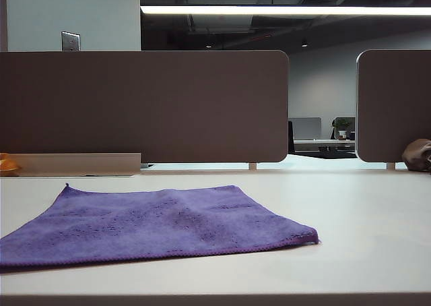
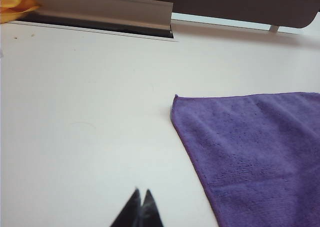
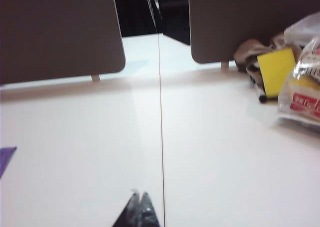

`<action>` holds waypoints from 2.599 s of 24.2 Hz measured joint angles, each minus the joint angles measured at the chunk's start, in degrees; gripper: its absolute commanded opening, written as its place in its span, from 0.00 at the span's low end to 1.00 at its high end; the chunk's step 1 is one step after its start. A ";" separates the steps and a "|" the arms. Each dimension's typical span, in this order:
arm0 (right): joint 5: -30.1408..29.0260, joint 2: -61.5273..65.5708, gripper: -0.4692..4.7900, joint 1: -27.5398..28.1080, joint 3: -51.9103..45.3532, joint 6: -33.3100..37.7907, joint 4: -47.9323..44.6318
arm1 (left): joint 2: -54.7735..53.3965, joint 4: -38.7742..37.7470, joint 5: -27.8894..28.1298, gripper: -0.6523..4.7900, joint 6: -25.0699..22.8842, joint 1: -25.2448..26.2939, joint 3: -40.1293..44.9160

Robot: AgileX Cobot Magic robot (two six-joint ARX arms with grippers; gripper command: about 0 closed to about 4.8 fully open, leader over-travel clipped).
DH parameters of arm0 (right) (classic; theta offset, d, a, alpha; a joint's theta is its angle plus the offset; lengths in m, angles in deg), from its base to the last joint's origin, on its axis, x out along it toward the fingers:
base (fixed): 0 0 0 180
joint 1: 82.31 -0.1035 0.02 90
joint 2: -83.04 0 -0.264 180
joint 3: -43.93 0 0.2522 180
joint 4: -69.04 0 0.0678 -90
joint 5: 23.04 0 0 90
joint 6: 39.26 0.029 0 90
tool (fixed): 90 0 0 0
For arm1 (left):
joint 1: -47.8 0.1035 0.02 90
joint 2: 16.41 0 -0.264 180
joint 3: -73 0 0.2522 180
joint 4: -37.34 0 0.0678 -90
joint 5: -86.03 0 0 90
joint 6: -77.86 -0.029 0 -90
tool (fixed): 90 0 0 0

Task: Fold the bottom of the cloth upward, then fold it vertically to form a square shape.

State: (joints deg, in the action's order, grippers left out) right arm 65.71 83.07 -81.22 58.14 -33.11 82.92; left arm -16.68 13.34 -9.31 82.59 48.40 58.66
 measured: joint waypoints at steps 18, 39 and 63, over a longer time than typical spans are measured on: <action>-24.48 0.59 0.08 -0.07 14.97 22.86 15.76 | 0.00 -1.07 -15.78 0.11 20.22 0.02 -18.12; -45.94 70.38 0.28 -12.66 34.03 21.57 15.10 | -56.89 -23.37 -32.06 0.18 23.69 0.00 -29.18; -37.22 87.43 0.39 -18.03 41.55 10.21 22.97 | -56.74 -32.17 -20.90 0.25 17.99 -6.43 -29.03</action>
State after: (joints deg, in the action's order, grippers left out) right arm 28.48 170.50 -99.26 99.69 -22.90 105.90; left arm -73.42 -18.83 -30.20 100.58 41.98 29.63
